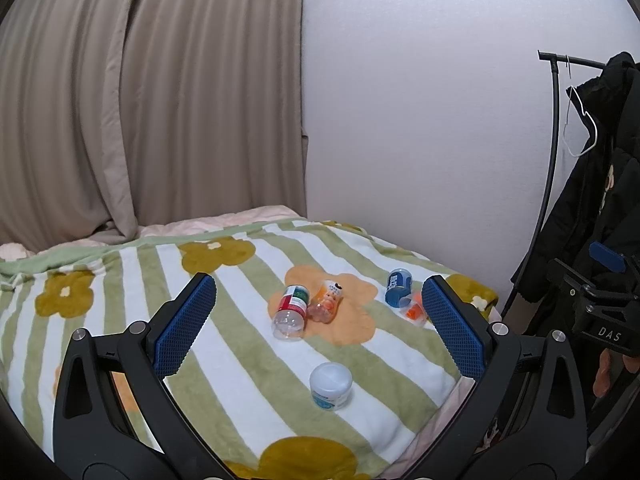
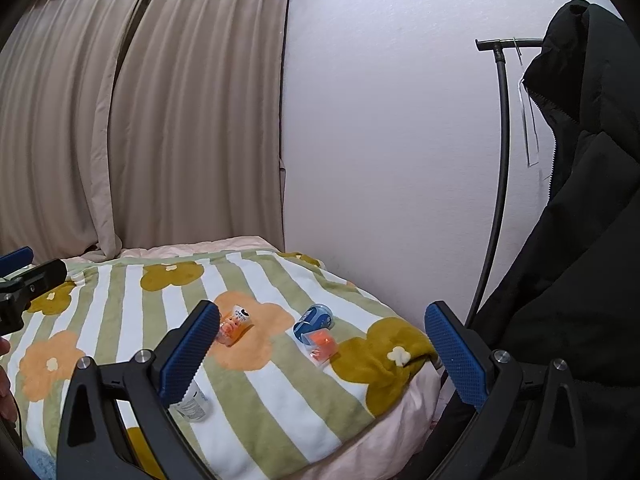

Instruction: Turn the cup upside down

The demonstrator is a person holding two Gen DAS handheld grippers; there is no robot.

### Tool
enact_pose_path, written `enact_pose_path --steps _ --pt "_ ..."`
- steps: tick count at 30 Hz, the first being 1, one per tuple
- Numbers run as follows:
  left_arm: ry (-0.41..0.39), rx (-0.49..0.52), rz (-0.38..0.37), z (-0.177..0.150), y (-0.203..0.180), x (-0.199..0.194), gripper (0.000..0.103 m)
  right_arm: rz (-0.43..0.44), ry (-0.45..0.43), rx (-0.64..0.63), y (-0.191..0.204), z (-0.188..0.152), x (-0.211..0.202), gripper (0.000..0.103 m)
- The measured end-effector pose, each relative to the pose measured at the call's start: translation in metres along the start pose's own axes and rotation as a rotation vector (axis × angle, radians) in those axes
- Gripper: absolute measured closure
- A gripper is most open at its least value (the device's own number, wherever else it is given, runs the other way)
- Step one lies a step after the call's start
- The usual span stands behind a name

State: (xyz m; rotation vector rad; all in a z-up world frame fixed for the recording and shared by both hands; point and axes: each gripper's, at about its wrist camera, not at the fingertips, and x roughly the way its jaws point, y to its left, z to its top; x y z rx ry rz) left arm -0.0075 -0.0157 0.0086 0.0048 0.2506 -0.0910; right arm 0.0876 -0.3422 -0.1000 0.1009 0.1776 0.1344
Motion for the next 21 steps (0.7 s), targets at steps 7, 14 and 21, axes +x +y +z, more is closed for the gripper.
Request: enact_pose_path --steps 7,14,21 --pt "0.000 0.003 -0.001 -0.0009 0.0007 0.0001 0.000 0.006 0.011 0.001 0.0014 -0.0011 0.0022 0.000" --pt "-0.001 0.003 0.002 -0.0009 -0.0002 0.0001 0.000 0.006 0.010 0.001 0.0019 -0.0014 0.0023 0.000" --pt "-0.002 0.003 0.001 -0.0009 0.0001 0.0006 0.000 0.007 0.009 0.001 0.0019 -0.0010 0.0019 0.000"
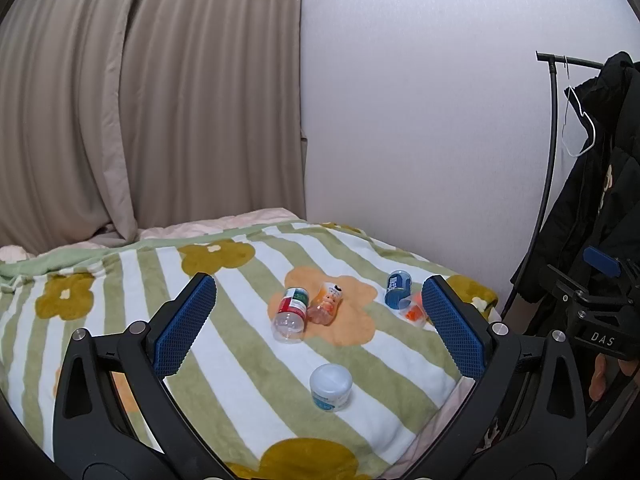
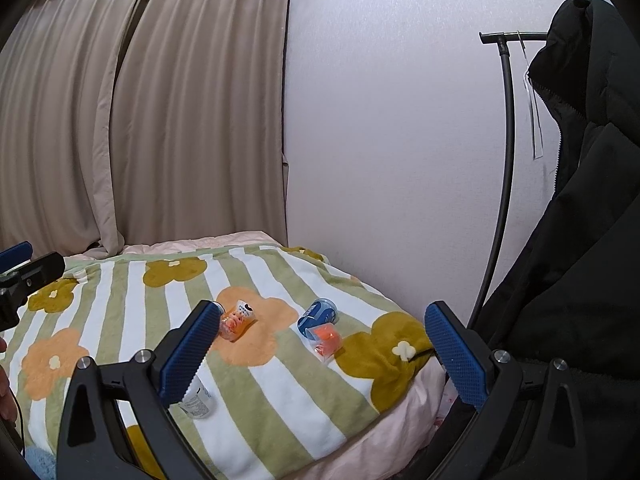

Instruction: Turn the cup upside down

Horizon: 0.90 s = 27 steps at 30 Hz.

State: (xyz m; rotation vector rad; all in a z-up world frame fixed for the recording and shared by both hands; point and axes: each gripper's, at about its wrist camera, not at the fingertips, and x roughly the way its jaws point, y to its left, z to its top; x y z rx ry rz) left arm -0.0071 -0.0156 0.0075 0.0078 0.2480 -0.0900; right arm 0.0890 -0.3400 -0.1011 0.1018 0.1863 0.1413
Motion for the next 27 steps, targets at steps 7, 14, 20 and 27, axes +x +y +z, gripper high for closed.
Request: enact_pose_path --steps 7,14,20,27 --pt "-0.003 0.001 -0.007 0.0015 -0.0016 0.0009 0.000 0.000 0.001 -0.001 0.0003 -0.0007 0.0009 0.000" --pt "-0.014 0.006 -0.013 0.0029 -0.0042 0.0012 0.000 0.005 0.001 0.000 0.0039 -0.0027 0.0001 0.000" --pt "-0.020 0.018 -0.021 0.0022 -0.0077 0.0009 0.000 0.007 0.003 0.004 0.0042 -0.0023 -0.0002 0.000" --pt "-0.032 0.004 -0.042 -0.0010 -0.0058 -0.0011 0.000 0.006 0.001 0.004 0.0057 -0.0031 -0.0004 0.000"
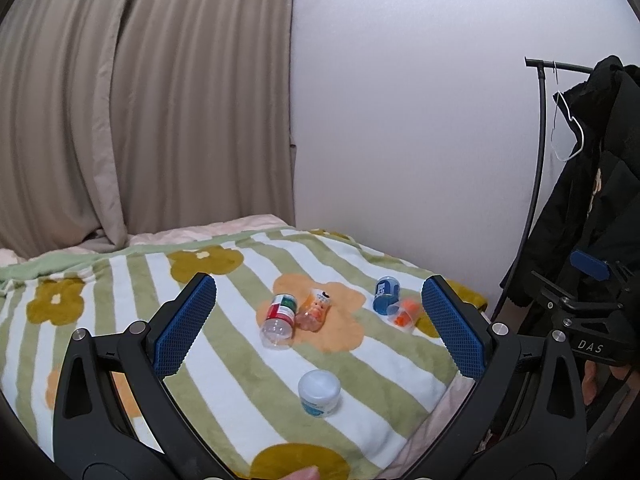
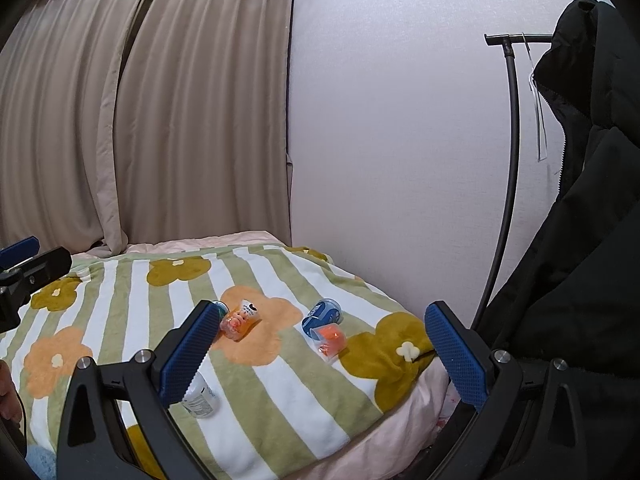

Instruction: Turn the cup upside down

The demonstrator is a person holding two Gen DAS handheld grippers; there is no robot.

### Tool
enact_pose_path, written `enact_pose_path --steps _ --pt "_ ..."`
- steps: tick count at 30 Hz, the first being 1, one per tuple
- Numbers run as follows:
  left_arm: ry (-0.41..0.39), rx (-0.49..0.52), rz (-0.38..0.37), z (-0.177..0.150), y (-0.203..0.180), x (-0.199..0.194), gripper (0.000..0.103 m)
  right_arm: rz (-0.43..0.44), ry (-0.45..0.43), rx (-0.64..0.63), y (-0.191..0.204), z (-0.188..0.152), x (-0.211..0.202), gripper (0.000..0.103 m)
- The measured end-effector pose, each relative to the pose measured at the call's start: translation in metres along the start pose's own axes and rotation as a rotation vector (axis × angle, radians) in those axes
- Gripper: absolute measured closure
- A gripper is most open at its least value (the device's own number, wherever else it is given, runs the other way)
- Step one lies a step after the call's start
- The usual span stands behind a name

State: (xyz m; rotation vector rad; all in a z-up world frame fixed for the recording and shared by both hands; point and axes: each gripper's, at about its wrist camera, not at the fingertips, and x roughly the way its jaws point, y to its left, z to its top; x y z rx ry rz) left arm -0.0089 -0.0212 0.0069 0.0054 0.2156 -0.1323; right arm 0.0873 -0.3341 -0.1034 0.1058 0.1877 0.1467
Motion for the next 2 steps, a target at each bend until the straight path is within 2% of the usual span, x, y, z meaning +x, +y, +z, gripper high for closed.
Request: enact_pose_path --steps 2 --pt "-0.005 -0.002 0.001 0.0000 0.0002 -0.0006 0.000 0.001 0.002 0.000 -0.0002 0.0005 0.0002 0.000"
